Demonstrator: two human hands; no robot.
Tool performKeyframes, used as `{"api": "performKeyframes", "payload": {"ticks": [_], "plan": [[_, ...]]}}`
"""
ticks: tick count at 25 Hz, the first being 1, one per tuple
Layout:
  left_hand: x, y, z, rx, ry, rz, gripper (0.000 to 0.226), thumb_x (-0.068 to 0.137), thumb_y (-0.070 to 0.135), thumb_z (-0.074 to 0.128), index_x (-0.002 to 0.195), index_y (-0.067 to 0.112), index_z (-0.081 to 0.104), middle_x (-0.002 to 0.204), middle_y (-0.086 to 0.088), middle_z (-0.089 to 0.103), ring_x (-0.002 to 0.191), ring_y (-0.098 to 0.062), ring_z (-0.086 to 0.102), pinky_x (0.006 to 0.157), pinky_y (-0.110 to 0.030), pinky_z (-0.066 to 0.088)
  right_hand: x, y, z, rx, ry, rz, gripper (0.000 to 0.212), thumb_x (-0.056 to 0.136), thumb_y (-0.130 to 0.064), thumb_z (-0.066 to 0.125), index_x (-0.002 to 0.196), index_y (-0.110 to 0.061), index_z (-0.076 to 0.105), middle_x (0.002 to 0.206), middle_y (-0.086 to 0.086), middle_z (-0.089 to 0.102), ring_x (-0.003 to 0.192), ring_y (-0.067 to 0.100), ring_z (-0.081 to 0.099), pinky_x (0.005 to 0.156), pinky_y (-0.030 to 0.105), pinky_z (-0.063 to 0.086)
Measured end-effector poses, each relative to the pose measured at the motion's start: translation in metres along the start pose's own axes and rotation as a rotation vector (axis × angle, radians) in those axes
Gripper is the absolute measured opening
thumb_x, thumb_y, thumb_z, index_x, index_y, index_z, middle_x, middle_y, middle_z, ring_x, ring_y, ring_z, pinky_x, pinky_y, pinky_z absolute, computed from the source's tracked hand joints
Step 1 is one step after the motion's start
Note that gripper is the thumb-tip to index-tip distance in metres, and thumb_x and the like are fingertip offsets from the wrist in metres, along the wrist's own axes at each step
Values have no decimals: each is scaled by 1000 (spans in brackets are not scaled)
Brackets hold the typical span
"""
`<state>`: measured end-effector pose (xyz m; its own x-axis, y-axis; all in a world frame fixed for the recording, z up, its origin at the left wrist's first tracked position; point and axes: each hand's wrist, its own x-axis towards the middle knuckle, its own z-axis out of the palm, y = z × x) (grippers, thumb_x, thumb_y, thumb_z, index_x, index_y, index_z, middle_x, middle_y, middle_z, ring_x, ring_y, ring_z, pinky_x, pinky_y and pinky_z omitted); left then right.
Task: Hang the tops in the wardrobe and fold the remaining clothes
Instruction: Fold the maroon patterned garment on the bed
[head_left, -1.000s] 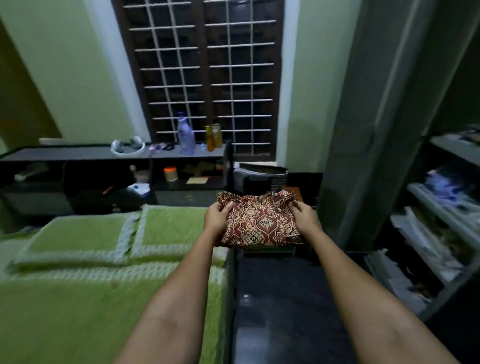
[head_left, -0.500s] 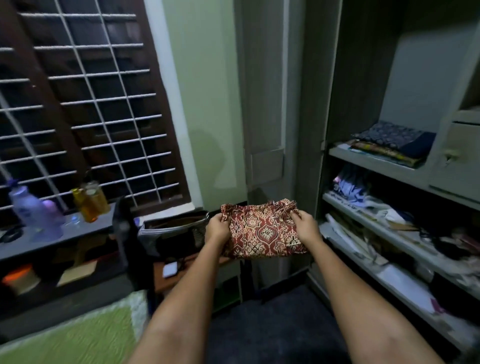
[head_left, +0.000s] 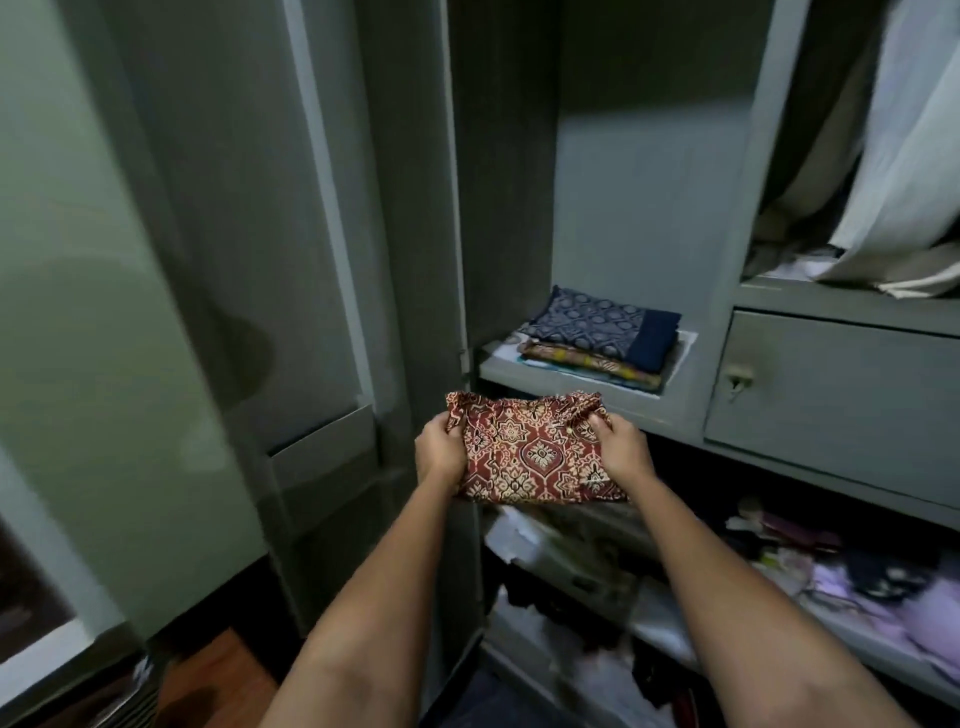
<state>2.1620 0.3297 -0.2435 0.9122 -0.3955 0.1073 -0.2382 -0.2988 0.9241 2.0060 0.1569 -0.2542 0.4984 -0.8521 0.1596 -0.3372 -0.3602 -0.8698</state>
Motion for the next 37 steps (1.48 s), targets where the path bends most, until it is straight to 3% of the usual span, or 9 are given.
{"api": "performKeyframes", "payload": {"ticks": [6, 11, 17, 20, 23, 26, 29, 33, 37], "plan": [[181, 81, 114, -117, -227, 283, 23, 94, 19, 55, 111, 10, 68, 109, -10, 70, 101, -25, 63, 77, -28, 45, 154, -8, -24, 34, 310, -11, 37, 101, -32, 42, 109, -2, 62, 96, 11, 63, 87, 22, 54, 74, 30, 38], [293, 158, 199, -160, -379, 454, 24, 95, 19, 56, 110, 6, 68, 108, -12, 70, 101, -25, 63, 76, -26, 45, 269, -24, -62, -57, 496, 11, 31, 101, -32, 43, 75, -20, 52, 84, 8, 53, 81, 21, 48, 69, 28, 30], [360, 129, 286, 136, -551, 449, 31, 98, 24, 51, 115, 0, 61, 115, -21, 65, 109, -34, 58, 85, -33, 42, 340, 36, -52, -193, 414, 328, 45, 100, -38, 42, 123, -2, 56, 121, 20, 61, 111, 35, 57, 93, 39, 44], [371, 116, 296, 139, -603, 451, 47, 99, 31, 49, 132, -1, 51, 132, -19, 56, 123, -32, 51, 100, -33, 38, 350, 46, -48, -294, 461, 359, 49, 99, -43, 42, 130, -7, 53, 127, 17, 59, 114, 34, 56, 95, 41, 45], [378, 122, 292, 172, -609, 461, 53, 96, 43, 49, 130, 3, 54, 128, -18, 59, 121, -34, 53, 100, -38, 42, 347, 39, -49, -339, 460, 394, 51, 98, -43, 44, 138, -12, 47, 132, 15, 56, 119, 32, 54, 98, 41, 44], [368, 134, 275, 238, -459, 381, 45, 96, 48, 44, 117, 9, 56, 118, -17, 63, 108, -35, 58, 90, -39, 46, 336, 33, -52, -330, 509, 462, 47, 95, -44, 50, 126, -10, 51, 123, 15, 60, 109, 31, 58, 94, 43, 48], [338, 145, 244, 210, -314, 393, 53, 95, 52, 43, 128, 10, 47, 129, -14, 56, 116, -34, 54, 92, -41, 45, 309, 9, -52, -357, 520, 522, 69, 90, -54, 52, 140, -9, 36, 143, 14, 44, 131, 34, 41, 109, 47, 32], [283, 148, 203, 17, -470, 527, 60, 95, 54, 42, 139, 12, 43, 140, -12, 48, 127, -30, 47, 105, -43, 39, 239, -22, -48, -196, 433, 305, 76, 89, -52, 56, 146, -10, 27, 153, 12, 28, 138, 34, 30, 114, 51, 25], [195, 124, 146, -364, -651, 345, 53, 97, 47, 45, 138, 16, 46, 137, 1, 50, 128, -19, 45, 110, -37, 31, 140, -28, -40, -29, 402, 244, 75, 86, -46, 64, 143, -10, 32, 148, 11, 36, 134, 30, 38, 112, 45, 31]]}}
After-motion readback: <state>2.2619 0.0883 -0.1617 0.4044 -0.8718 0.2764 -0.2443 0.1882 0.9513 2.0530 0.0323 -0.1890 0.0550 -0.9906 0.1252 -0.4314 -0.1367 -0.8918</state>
